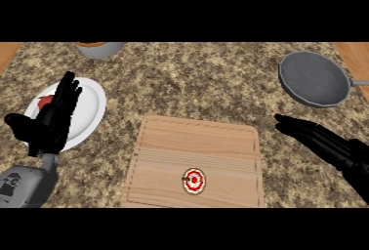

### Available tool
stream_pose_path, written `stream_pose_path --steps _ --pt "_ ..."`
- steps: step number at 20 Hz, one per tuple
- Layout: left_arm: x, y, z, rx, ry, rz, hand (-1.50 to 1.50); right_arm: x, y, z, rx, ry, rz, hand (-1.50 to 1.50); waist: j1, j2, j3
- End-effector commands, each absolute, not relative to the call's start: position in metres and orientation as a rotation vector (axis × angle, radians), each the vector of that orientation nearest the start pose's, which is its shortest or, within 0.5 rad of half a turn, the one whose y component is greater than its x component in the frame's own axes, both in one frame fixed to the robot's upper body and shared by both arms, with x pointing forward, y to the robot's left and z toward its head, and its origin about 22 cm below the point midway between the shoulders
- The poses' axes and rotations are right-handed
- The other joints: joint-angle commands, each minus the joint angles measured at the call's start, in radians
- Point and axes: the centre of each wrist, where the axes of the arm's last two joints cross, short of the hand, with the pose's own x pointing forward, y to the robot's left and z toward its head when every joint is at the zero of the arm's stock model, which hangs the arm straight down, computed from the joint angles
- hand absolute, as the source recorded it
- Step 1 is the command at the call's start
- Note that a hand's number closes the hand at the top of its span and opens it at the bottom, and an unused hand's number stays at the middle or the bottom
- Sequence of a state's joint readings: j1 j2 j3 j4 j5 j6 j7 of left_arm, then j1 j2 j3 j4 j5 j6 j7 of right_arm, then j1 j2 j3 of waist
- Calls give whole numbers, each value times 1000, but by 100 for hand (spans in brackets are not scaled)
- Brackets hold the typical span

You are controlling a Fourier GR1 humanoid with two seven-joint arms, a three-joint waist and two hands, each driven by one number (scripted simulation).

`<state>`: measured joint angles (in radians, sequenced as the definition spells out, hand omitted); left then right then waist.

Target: Pick the cupcake from the cutting board and place it in the pan

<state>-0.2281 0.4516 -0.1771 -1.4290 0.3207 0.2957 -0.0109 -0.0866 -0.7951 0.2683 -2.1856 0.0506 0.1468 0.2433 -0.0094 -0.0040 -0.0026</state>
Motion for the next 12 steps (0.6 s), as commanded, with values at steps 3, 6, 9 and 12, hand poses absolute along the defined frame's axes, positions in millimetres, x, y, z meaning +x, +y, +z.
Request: stream_pose_path --steps 3,6,9,12 --pt "292 273 61 182 -1619 -50 0 198 -233 237 -379 -1688 1196 -150 16 3 2" --pt "306 259 65 198 -1614 -72 0 196 -188 233 -407 -1687 1217 -150 21 4 1" --pt "287 275 51 203 -1620 -56 0 207 -169 233 -333 -1662 1215 -150 22 3 1" --pt "306 296 60 195 -1614 -32 0 213 -157 238 -215 -1638 1254 -150 17 5 1"
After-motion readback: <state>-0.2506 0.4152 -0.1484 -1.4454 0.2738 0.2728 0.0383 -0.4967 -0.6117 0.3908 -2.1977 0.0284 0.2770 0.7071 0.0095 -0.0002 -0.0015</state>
